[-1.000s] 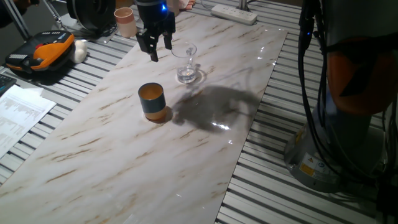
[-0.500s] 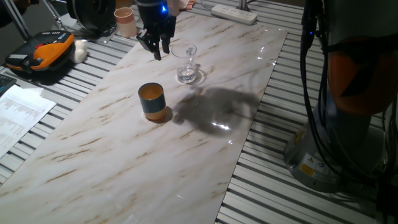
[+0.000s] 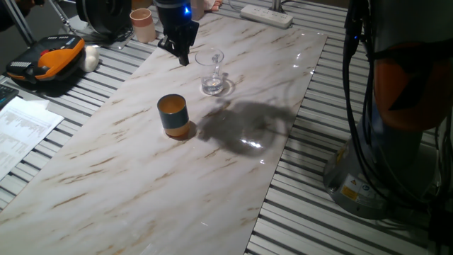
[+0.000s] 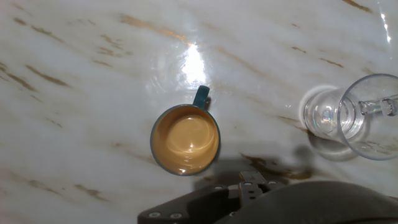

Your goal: Pour the water from one cup into another empty cup

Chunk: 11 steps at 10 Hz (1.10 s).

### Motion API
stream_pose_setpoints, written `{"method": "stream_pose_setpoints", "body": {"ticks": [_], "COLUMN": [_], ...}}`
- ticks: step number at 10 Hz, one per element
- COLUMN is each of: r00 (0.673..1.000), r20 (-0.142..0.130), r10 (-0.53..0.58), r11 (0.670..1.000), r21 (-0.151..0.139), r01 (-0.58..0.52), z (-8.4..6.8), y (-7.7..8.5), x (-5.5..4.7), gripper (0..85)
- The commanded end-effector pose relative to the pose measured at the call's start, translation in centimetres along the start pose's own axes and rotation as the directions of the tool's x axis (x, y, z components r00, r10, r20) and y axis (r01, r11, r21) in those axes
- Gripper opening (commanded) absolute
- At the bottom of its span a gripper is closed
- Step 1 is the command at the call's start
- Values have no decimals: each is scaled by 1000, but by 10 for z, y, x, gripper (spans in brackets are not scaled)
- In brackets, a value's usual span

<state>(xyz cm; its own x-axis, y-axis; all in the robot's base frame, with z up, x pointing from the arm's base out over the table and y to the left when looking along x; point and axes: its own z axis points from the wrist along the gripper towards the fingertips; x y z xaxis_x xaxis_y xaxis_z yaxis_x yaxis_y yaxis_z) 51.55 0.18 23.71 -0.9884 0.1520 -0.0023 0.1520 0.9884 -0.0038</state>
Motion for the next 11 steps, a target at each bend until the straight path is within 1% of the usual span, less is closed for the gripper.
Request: {"method": "stream_pose_setpoints", "body": {"ticks": [1, 11], "r00": [1000, 1000], "r20": [0, 4], "r10": [-1, -7], "r11": [1000, 1000], "r21": [0, 2], "r01": [1, 7], "z": [0, 0], "y": [0, 0], "x": [0, 0], "gripper": [0, 0]}}
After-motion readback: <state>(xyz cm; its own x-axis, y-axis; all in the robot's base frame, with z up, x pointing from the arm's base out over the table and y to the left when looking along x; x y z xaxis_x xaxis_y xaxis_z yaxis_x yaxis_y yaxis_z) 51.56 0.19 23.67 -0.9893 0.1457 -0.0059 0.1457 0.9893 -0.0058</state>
